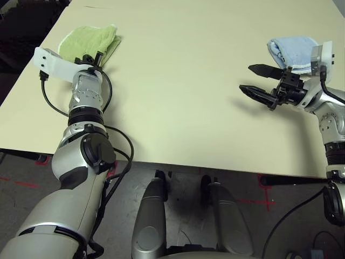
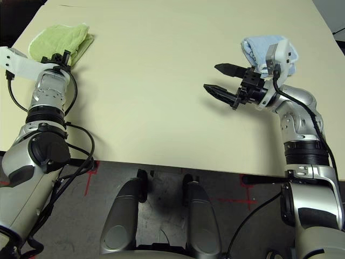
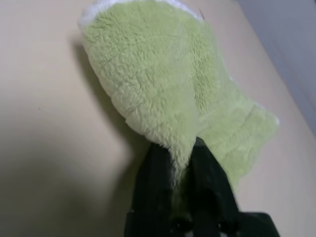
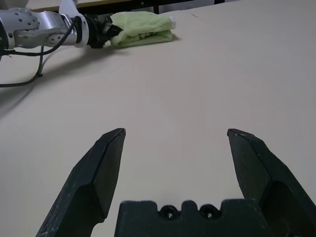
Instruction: Fold the towel and set it aside.
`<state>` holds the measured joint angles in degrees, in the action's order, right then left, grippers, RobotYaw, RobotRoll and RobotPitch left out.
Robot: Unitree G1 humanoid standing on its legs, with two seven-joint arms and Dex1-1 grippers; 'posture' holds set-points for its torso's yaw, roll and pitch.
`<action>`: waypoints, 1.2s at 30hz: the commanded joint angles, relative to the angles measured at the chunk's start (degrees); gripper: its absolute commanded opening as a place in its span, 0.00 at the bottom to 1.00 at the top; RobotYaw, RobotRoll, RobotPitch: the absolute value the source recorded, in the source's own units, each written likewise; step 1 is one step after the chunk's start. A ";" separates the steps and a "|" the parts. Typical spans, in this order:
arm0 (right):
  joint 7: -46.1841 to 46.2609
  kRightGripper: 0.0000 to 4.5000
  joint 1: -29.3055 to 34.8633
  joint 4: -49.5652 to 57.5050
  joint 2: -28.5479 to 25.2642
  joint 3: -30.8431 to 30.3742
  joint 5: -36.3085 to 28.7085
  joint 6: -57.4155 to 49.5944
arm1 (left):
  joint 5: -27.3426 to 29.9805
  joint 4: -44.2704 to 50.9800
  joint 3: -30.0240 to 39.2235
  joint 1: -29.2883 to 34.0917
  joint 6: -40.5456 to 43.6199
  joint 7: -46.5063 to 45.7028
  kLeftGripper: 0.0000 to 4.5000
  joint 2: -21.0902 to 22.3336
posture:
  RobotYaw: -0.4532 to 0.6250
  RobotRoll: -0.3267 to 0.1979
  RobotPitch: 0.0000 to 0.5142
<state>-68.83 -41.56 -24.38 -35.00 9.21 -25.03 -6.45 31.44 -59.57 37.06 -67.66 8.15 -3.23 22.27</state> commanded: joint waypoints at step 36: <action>53.38 1.00 -5.23 -22.97 8.58 8.60 12.78 22.02 | -23.89 -5.89 -27.13 4.81 -27.38 10.59 1.00 3.96 | 0.44 0.62 0.52</action>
<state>-17.41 -46.78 -45.67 -26.62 17.08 -12.97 13.74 8.86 -63.51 9.48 -62.58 -17.29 9.42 26.41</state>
